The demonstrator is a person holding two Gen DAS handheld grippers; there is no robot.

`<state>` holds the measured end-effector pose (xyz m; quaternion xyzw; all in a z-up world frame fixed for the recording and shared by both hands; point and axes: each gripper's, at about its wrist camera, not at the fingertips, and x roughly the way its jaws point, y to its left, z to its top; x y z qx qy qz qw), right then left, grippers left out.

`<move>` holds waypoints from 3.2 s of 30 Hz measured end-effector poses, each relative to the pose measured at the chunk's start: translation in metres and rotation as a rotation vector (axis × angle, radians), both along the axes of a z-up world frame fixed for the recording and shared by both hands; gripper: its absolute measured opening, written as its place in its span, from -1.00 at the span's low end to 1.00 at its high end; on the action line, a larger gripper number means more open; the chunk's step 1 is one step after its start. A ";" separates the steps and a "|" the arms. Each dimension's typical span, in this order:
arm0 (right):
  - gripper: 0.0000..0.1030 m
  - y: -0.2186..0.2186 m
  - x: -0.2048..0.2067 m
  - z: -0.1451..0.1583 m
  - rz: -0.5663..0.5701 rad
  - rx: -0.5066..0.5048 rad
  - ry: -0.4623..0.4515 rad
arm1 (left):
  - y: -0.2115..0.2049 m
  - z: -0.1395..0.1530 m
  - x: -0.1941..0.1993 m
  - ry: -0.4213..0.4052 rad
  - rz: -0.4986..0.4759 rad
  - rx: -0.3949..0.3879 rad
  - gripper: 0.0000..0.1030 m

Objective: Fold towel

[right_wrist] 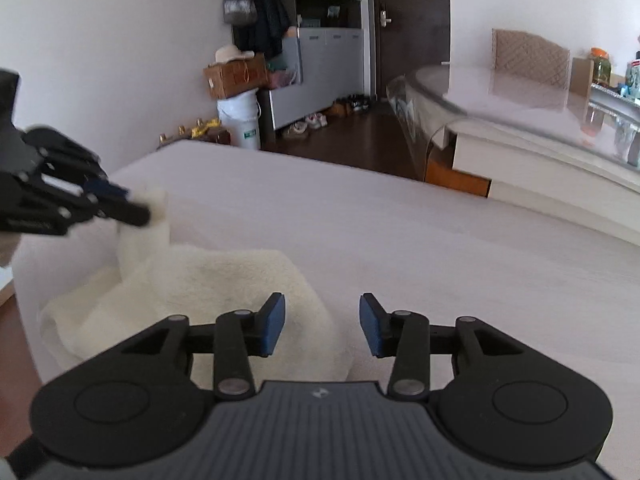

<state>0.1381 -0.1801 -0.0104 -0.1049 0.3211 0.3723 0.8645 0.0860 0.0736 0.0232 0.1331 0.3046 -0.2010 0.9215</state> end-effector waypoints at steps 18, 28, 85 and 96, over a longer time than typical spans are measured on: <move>-0.60 -0.046 -0.069 0.004 -0.141 -0.157 -0.104 | -0.015 -0.018 -0.006 0.059 0.015 0.094 -0.87; -0.15 -0.052 -0.020 0.024 -0.198 0.008 -0.088 | 0.020 -0.002 0.013 0.093 0.084 -0.071 -0.65; -0.78 0.018 -0.021 0.003 0.096 -0.091 -0.057 | -0.048 -0.039 0.034 0.069 -0.030 0.080 -0.64; -0.82 -0.009 -0.015 0.032 -0.084 -0.085 -0.345 | -0.024 -0.029 0.044 0.043 0.063 0.045 -0.59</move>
